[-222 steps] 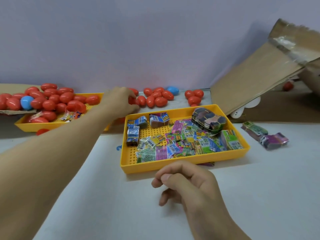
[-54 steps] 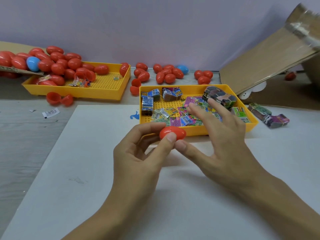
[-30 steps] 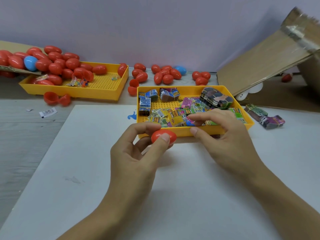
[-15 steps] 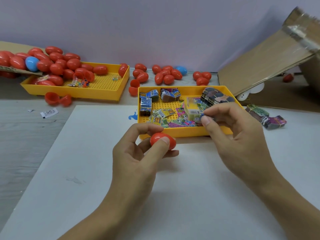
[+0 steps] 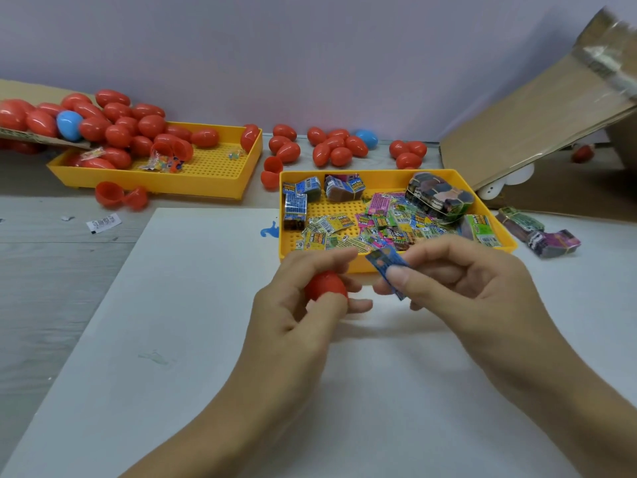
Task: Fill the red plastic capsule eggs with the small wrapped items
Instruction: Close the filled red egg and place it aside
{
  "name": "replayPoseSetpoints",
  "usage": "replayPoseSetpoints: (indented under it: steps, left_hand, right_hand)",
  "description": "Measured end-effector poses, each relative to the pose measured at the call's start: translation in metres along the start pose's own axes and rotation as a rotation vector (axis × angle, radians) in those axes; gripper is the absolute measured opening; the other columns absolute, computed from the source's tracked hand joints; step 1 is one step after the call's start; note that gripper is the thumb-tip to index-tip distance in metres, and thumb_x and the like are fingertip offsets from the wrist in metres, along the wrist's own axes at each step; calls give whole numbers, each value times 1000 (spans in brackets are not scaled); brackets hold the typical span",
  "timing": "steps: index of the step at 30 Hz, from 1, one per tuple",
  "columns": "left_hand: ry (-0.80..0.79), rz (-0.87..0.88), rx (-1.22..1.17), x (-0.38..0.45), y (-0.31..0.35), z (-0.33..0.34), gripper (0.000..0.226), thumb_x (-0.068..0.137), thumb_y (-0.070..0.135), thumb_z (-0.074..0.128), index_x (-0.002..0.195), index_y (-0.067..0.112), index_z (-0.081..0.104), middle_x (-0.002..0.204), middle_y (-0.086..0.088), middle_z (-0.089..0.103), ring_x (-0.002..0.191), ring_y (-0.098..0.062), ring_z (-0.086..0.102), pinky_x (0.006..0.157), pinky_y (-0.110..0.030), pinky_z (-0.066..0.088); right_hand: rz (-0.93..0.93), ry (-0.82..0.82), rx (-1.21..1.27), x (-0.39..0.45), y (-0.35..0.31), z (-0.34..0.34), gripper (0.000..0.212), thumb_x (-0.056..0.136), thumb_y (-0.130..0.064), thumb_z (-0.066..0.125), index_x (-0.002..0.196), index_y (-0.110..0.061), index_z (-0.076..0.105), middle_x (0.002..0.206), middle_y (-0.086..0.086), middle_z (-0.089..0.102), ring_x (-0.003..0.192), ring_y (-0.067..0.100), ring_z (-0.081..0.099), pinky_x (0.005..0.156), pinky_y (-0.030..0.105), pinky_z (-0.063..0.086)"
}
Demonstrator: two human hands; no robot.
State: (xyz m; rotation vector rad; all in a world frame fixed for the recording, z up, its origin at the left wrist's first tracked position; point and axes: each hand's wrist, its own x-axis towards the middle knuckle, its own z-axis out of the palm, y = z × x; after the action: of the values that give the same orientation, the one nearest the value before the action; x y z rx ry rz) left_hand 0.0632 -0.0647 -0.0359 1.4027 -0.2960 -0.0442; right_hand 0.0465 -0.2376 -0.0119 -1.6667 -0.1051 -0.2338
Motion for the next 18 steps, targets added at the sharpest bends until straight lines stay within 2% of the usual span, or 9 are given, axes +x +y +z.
replayPoseSetpoints:
  steps: [2, 4, 8, 11, 14, 16, 18]
  left_hand:
    - [1, 37, 15, -2, 1, 3, 31, 83, 9, 61, 103, 27, 75, 107, -17, 66, 95, -26, 72, 78, -24, 60]
    - [32, 54, -1, -3, 2, 4, 23, 81, 14, 69, 100, 26, 75, 100, -18, 69, 89, -26, 74, 75, -29, 61]
    - [59, 98, -5, -2, 4, 4, 12, 81, 12, 71, 90, 17, 75, 97, -18, 66, 84, -28, 71, 70, -30, 61]
    - [41, 81, 0, -1, 2, 3, 12, 81, 12, 70, 90, 15, 78, 102, -7, 63, 91, -27, 70, 75, -31, 61]
    - [16, 51, 13, -1, 2, 2, 16, 77, 26, 77, 91, 17, 79, 103, -3, 63, 97, -23, 69, 83, -37, 61]
    - [21, 46, 32, -2, 3, 3, 24, 75, 35, 74, 91, 18, 80, 104, -2, 63, 101, -22, 67, 85, -41, 60]
    - [42, 55, 47, -1, 2, 4, 21, 75, 34, 76, 89, 18, 80, 104, -2, 61, 100, -19, 67, 82, -40, 61]
  right_hand:
    - [40, 20, 23, 0, -1, 0, 19, 65, -33, 74, 77, -18, 75, 71, -1, 75, 61, 6, 66, 57, 16, 51]
    - [42, 30, 16, 1, -2, 0, 21, 64, -39, 72, 78, -25, 78, 72, -3, 74, 61, 5, 63, 57, 18, 52]
    - [52, 17, 7, 0, -2, -1, 23, 68, -43, 69, 81, -28, 80, 78, -3, 74, 66, 6, 61, 57, 22, 53]
    - [44, -3, -10, -2, -2, 0, 19, 74, -36, 67, 83, -25, 79, 76, -3, 74, 64, 5, 60, 56, 23, 52]
    - [33, -22, -48, -3, -2, 2, 11, 78, -37, 76, 83, -28, 79, 74, -3, 72, 61, 4, 59, 54, 22, 50]
    - [2, -44, -77, -5, -2, 4, 6, 83, -33, 74, 80, -30, 78, 67, -10, 70, 57, 0, 56, 54, 16, 47]
    - [-38, -49, -108, -6, -2, 6, 13, 84, -32, 67, 77, -29, 77, 63, -16, 67, 56, -3, 57, 54, 10, 44]
